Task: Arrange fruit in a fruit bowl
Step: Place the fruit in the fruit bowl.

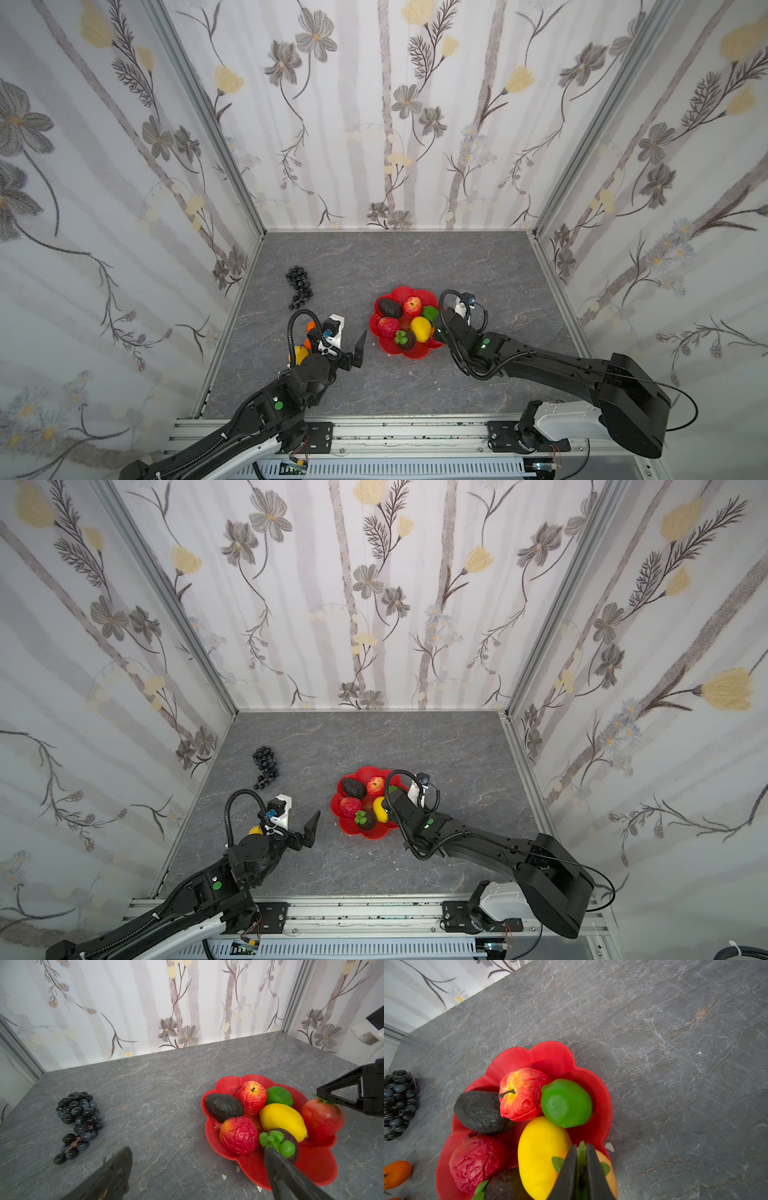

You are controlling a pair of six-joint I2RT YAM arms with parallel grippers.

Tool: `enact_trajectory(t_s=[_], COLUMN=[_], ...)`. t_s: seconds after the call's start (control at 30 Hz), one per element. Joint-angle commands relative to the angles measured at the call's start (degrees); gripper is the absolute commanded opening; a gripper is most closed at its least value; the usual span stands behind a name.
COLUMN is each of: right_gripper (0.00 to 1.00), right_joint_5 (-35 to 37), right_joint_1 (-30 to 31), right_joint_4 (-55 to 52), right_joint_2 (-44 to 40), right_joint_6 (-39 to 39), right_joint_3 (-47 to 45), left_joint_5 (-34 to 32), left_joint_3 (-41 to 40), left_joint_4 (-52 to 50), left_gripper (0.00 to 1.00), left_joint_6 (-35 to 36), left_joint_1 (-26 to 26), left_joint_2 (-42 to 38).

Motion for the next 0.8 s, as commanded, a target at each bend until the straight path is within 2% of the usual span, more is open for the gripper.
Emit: enact_trajectory(t_s=[0.0,0.23,0.57,0.77], right_gripper=[0.21,0.37,0.77,0.92], right_joint_5=[0.51,0.57,0.36,-2.97], right_joint_1=[-0.04,-0.05,-0.38,-1.69], right_joint_4=[0.25,-1.08,-2.54,-2.69], right_joint_2=[-0.43,-1.82,-5.12,-8.25], right_joint_6=[-0.24,-1.65,-5.52,-9.91], right_joint_3=[0.56,1.1,1.07,0.83], left_joint_5=[-0.01,0.16,0.82,1.73], left_joint_3=[-0.09,0.11,1.47,3.86], left_joint_4=[0.76,0.63,-0.01,-2.4], left_gripper=[1.0,1.0,1.0,1.0], left_joint_6=[-0.91,-1.28,-2.61,-5.0], left_joint_1=[0.08,0.37,1.03,1.99], left_joint_2=[0.01,0.91,4.43,7.14])
